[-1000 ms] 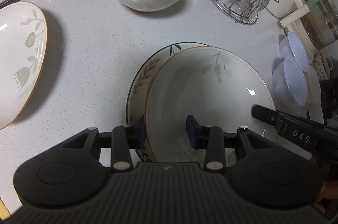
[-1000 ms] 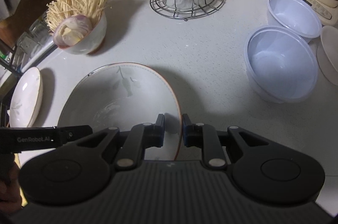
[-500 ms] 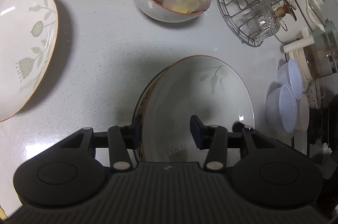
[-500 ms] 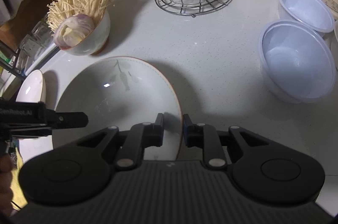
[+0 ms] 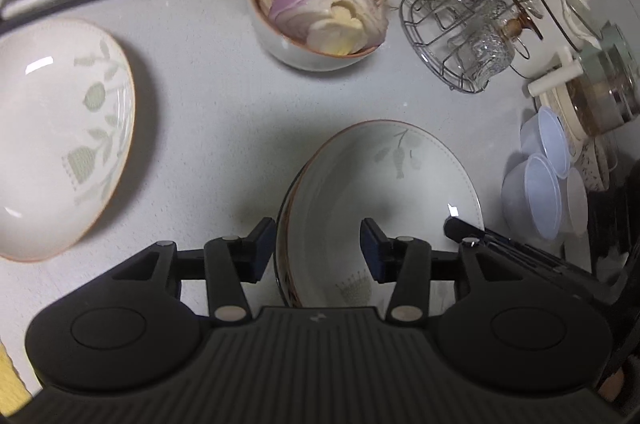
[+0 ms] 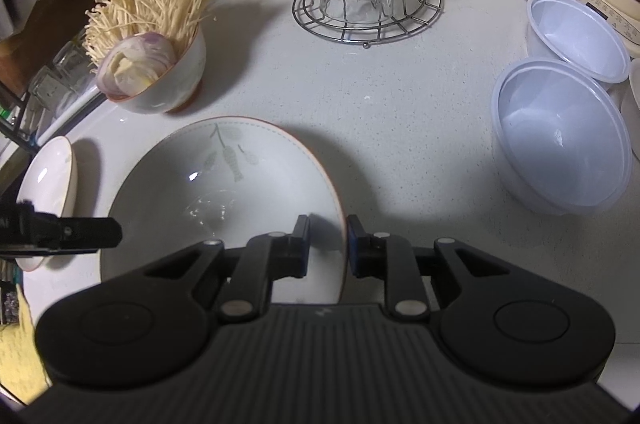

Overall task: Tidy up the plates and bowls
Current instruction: 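Lower the leaf-print plate onto the deer plate and open both grippers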

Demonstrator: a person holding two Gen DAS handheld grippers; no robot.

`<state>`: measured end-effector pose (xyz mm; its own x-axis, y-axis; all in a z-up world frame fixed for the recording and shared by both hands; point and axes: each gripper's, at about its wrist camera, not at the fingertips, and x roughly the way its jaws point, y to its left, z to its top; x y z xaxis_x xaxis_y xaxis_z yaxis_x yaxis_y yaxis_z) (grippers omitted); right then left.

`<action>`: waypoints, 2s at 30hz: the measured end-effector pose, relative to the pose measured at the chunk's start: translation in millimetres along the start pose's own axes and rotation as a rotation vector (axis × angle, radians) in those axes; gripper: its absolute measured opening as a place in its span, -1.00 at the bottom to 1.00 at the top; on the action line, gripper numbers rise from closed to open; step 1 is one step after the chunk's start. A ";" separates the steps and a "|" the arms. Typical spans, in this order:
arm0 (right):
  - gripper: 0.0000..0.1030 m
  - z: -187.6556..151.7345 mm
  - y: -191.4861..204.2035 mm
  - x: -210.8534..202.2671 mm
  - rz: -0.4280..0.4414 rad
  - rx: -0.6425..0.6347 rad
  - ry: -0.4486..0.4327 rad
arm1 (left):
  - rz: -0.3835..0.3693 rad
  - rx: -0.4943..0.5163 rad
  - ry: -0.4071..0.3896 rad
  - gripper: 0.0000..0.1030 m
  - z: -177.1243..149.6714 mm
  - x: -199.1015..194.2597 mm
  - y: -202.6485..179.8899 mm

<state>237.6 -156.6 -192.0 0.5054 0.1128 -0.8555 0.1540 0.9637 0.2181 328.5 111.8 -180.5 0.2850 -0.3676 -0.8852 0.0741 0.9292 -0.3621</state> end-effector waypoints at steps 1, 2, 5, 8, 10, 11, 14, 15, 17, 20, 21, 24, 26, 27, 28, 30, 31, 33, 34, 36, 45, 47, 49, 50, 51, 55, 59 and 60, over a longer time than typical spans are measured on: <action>-0.56 0.4 -0.1 -0.4 -0.002 0.004 0.000 | -0.007 0.007 -0.008 0.00 0.1 -2.6 -1.0; -0.56 1.0 -0.5 -1.7 -0.001 0.007 -0.006 | -0.008 0.012 -0.016 0.00 -0.1 -5.4 -2.2; -0.56 4.6 -0.6 -11.0 0.002 0.019 -0.038 | -0.007 0.041 -0.048 0.00 -0.2 -15.6 -8.7; -0.56 9.4 0.9 -23.4 0.000 0.014 -0.075 | -0.007 0.064 -0.083 0.00 0.7 -27.6 -16.8; -0.56 14.4 1.8 -33.8 0.011 0.015 -0.099 | -0.011 0.075 -0.117 0.00 2.1 -38.4 -23.4; -0.56 16.4 2.8 -40.0 0.019 0.012 -0.113 | -0.012 0.079 -0.133 0.00 2.9 -44.5 -27.2; -0.56 22.4 8.1 -59.3 0.043 -0.013 -0.153 | -0.019 0.082 -0.180 0.00 1.7 -63.5 -35.4; -0.56 24.1 9.5 -66.3 0.054 -0.020 -0.166 | -0.021 0.087 -0.197 0.00 1.1 -70.3 -38.8; -0.56 27.5 12.2 -80.7 0.083 -0.027 -0.191 | -0.017 0.097 -0.225 0.00 -1.7 -82.1 -44.8; -0.56 29.9 13.7 -102.9 0.121 -0.032 -0.227 | -0.002 0.104 -0.254 0.00 -8.8 -100.4 -54.4; -0.56 30.4 13.7 -110.2 0.133 -0.034 -0.238 | 0.001 0.107 -0.266 0.00 -11.7 -107.3 -58.9; -0.56 31.2 14.0 -129.6 0.172 -0.046 -0.270 | 0.008 0.126 -0.306 0.00 -21.5 -124.5 -72.1; -0.56 30.3 12.9 -140.2 0.182 -0.063 -0.284 | 0.014 0.127 -0.331 0.00 -30.3 -134.1 -80.1; -0.56 29.4 12.4 -145.4 0.191 -0.074 -0.289 | 0.014 0.125 -0.340 0.00 -34.5 -138.3 -83.0; -0.56 27.6 11.4 -150.9 0.204 -0.090 -0.298 | 0.013 0.125 -0.349 0.00 -38.9 -142.1 -85.9; -0.56 23.5 9.9 -161.4 0.213 -0.118 -0.314 | 0.024 0.128 -0.365 0.00 -48.2 -147.9 -92.5; -0.56 20.8 8.1 -166.8 0.217 -0.130 -0.325 | 0.031 0.134 -0.371 0.00 -52.8 -149.7 -96.0; -0.56 16.1 3.7 -174.4 0.219 -0.146 -0.333 | 0.042 0.138 -0.386 0.00 -61.3 -152.3 -101.7; -0.56 14.0 0.9 -178.9 0.223 -0.150 -0.335 | 0.046 0.137 -0.391 0.00 -66.8 -153.0 -103.8; -0.56 9.2 -4.1 -184.8 0.232 -0.164 -0.337 | 0.037 0.127 -0.396 0.00 -75.7 -154.2 -105.9; -0.56 -10.8 -15.0 -188.0 0.256 -0.177 -0.318 | 0.065 0.077 -0.388 0.00 -106.3 -152.3 -105.7; -0.56 -15.9 -14.5 -188.6 0.269 -0.186 -0.311 | 0.076 0.072 -0.384 0.00 -112.5 -152.4 -106.1; -0.56 -21.1 -13.9 -190.4 0.280 -0.199 -0.306 | 0.079 0.068 -0.381 0.00 -118.6 -153.4 -106.1; -0.56 -23.6 -13.6 -191.5 0.281 -0.207 -0.305 | 0.083 0.066 -0.380 0.00 -121.2 -153.9 -106.0; -0.56 -25.7 -12.9 -192.5 0.283 -0.213 -0.303 | 0.086 0.064 -0.380 0.01 -124.1 -154.4 -105.9; -0.56 -31.4 -10.0 -194.7 0.300 -0.232 -0.295 | 0.094 0.046 -0.382 0.01 -132.7 -157.5 -103.7; -0.56 -37.2 -6.0 -196.5 0.313 -0.246 -0.287 | 0.091 0.015 -0.381 0.02 -143.4 -159.5 -98.2; -0.56 -38.8 -5.0 -196.6 0.314 -0.250 -0.284 | 0.091 0.005 -0.382 0.02 -145.7 -159.9 -96.8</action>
<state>104.5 -174.2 -43.1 0.7116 0.3708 -0.5968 -0.2344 0.9260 0.2959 136.4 75.1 -46.5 0.6258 -0.2444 -0.7407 0.0370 0.9579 -0.2849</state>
